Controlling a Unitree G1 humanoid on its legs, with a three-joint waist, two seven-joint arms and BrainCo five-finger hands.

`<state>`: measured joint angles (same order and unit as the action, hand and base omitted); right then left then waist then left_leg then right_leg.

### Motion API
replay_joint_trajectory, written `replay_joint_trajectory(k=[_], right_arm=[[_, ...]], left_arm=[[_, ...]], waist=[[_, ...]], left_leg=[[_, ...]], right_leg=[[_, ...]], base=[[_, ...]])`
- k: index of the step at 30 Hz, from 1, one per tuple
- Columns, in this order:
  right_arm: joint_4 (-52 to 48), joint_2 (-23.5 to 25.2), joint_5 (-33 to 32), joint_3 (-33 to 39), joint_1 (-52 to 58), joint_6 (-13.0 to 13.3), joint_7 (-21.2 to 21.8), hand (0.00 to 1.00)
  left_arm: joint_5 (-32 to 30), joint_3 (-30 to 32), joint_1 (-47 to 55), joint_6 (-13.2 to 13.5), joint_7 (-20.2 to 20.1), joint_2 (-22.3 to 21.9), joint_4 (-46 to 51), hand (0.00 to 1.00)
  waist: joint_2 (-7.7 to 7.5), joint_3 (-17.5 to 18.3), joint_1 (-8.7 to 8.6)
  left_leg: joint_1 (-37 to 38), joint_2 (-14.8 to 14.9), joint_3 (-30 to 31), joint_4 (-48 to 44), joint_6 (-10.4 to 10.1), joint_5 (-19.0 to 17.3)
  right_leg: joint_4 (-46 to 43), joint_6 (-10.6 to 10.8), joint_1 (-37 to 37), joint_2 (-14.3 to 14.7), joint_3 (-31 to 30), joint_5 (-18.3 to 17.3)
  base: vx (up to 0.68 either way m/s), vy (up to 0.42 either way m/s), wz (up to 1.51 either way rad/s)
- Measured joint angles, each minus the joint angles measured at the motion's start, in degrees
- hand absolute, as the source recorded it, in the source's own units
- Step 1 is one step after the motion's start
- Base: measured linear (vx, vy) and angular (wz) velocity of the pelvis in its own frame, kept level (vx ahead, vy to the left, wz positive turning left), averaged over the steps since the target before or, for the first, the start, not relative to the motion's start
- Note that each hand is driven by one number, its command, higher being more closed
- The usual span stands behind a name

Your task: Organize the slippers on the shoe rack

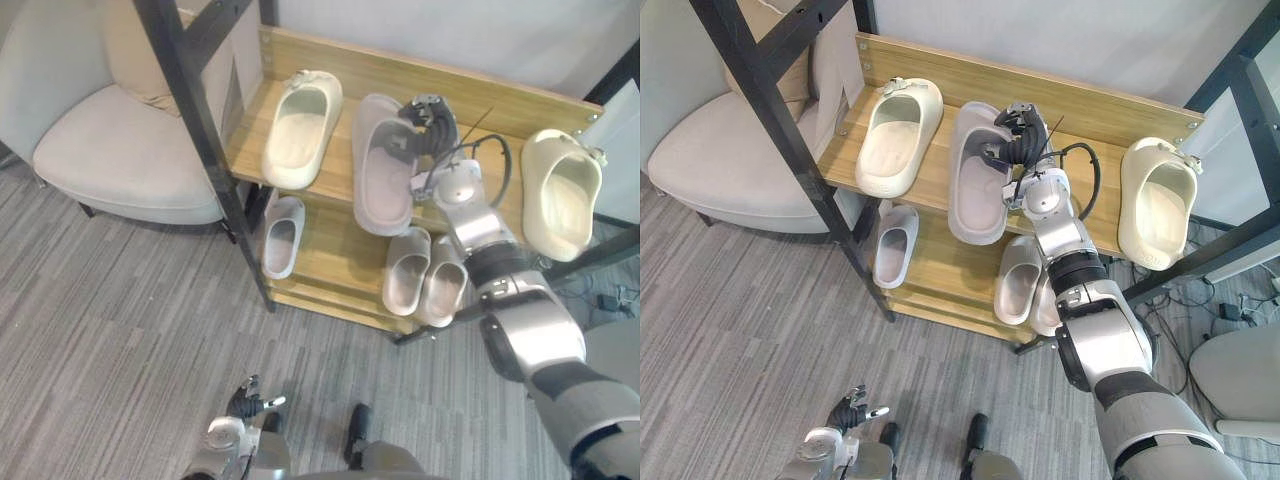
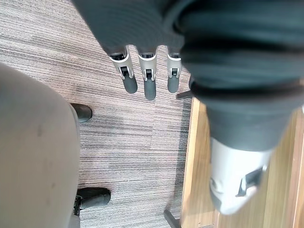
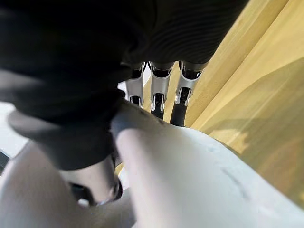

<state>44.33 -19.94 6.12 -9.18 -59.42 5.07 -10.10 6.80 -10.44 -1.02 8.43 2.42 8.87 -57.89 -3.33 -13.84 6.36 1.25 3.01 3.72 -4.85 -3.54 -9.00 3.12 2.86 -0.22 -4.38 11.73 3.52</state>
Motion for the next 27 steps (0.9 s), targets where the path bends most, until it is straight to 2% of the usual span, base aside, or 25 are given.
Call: replay_joint_trajectory(k=[8,14,17,20,23,27], right_arm=[[-18.15,0.92,-1.56,0.08,13.34,0.96,-0.14,1.0],[-32.01,4.53,0.68,0.11,25.05,1.27,-0.18,1.0],[-37.83,6.85,0.7,0.07,29.87,1.45,-0.18,1.0],[-43.71,8.24,0.67,0.05,32.79,2.6,-0.13,1.0],[-49.7,9.2,0.55,-0.23,36.45,4.67,0.2,1.0],[-54.15,10.28,-0.13,-2.95,41.18,6.28,2.85,1.0]], left_arm=[[-0.08,0.08,0.04,-0.34,0.08,-0.01,-0.05,0.0],[-1.74,0.52,0.16,-0.45,-0.16,-0.06,-0.17,0.0],[-2.55,0.52,0.92,-0.45,-0.23,-0.12,-0.97,0.0],[-3.52,0.49,1.27,-0.54,-0.36,-0.27,-1.53,0.0],[-4.54,0.44,1.27,-0.53,-0.36,-0.47,-2.49,0.0],[-4.62,0.38,1.58,-0.46,-0.36,-0.56,-2.98,0.0]], waist=[[-0.15,0.1,-0.39],[-0.48,0.64,-1.59],[-0.47,2.17,-2.34],[-0.4,3.47,-3.23],[-0.34,4.64,-3.29],[-0.19,5.2,-3.44]], left_leg=[[1.2,0.0,-1.6,0.05,0.0,-0.01],[1.94,-0.07,-2.38,0.04,0.0,-0.01],[2.1,-0.04,-2.64,0.02,0.01,-0.01],[3.01,0.03,-3.14,0.02,0.01,-0.01],[3.55,0.11,-3.24,0.02,0.01,0.0],[4.75,0.24,-3.59,0.11,0.01,0.0]], right_leg=[[-0.4,0.0,0.36,-0.09,-1.11,0.0],[-0.76,0.02,0.41,-0.17,-2.21,0.0],[-0.76,0.04,0.4,-0.14,-2.64,0.02],[-0.78,0.06,1.01,-0.06,-3.21,0.04],[-0.8,0.09,1.48,0.02,-3.39,0.08],[-0.9,0.09,2.44,0.07,-3.89,0.18]], base=[[-0.01,0.005,-0.06],[-0.04,0.004,-0.09],[-0.04,-0.007,-0.06],[-0.03,-0.004,-0.09],[-0.04,-0.006,-0.03],[-0.04,-0.002,-0.05]])
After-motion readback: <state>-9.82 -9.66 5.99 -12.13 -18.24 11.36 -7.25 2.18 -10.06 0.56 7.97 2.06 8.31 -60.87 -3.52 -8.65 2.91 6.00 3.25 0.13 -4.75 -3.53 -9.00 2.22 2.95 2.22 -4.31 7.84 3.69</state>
